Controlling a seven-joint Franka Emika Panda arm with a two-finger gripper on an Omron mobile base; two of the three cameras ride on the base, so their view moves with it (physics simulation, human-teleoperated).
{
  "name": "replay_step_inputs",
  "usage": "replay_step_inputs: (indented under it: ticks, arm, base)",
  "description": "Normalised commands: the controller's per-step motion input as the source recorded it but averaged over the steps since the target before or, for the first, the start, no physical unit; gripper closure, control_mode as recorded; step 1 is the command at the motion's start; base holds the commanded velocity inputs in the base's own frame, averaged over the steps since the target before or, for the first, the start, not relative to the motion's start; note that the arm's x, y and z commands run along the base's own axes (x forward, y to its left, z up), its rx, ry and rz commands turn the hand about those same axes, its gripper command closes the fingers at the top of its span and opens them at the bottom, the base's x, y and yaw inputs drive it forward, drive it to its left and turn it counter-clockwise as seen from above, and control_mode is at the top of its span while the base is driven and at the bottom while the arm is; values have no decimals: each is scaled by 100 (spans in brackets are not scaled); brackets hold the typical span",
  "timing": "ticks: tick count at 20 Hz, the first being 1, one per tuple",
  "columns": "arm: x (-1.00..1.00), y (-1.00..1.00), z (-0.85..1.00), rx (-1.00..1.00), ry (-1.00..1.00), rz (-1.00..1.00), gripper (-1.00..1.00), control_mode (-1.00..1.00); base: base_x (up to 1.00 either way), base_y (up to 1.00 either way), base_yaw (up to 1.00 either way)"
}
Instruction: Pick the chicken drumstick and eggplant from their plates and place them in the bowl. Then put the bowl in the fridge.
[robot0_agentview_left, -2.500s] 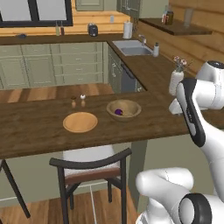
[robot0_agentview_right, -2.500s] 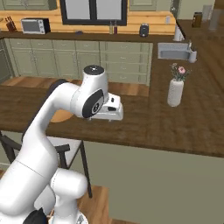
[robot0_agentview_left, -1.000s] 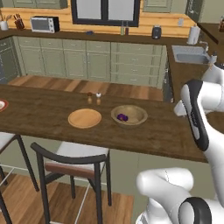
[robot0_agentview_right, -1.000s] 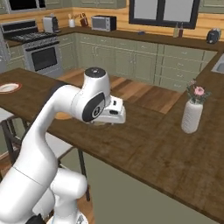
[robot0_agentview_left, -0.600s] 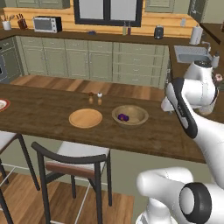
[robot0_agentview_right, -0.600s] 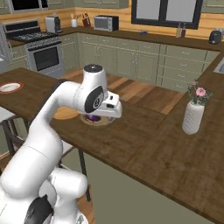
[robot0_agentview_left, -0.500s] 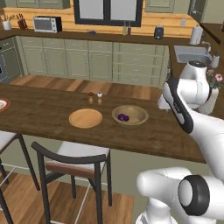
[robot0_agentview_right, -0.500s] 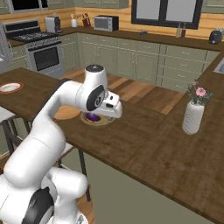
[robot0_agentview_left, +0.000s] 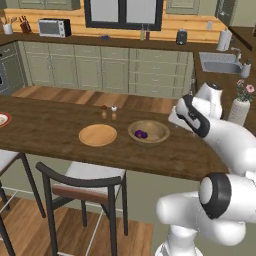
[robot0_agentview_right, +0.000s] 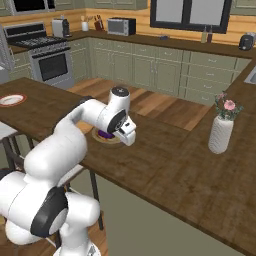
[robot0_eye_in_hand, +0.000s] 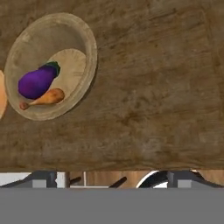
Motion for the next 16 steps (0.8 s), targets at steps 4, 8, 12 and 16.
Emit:
replay_step_inputs:
  ticks: [4,8,12,16]
  arm:
    - [89,0,-29,4,8,-2,-100,-100]
    - [73,0,-32,2,3,-2,-100,-100]
    - [60,0,-55,9,0,0,-100,-100]
    - [55,0,-60,13,0,0,-100,-100]
  base:
    - [0,0,0]
    - [0,0,0]
    - [0,0,0]
    - [0,0,0]
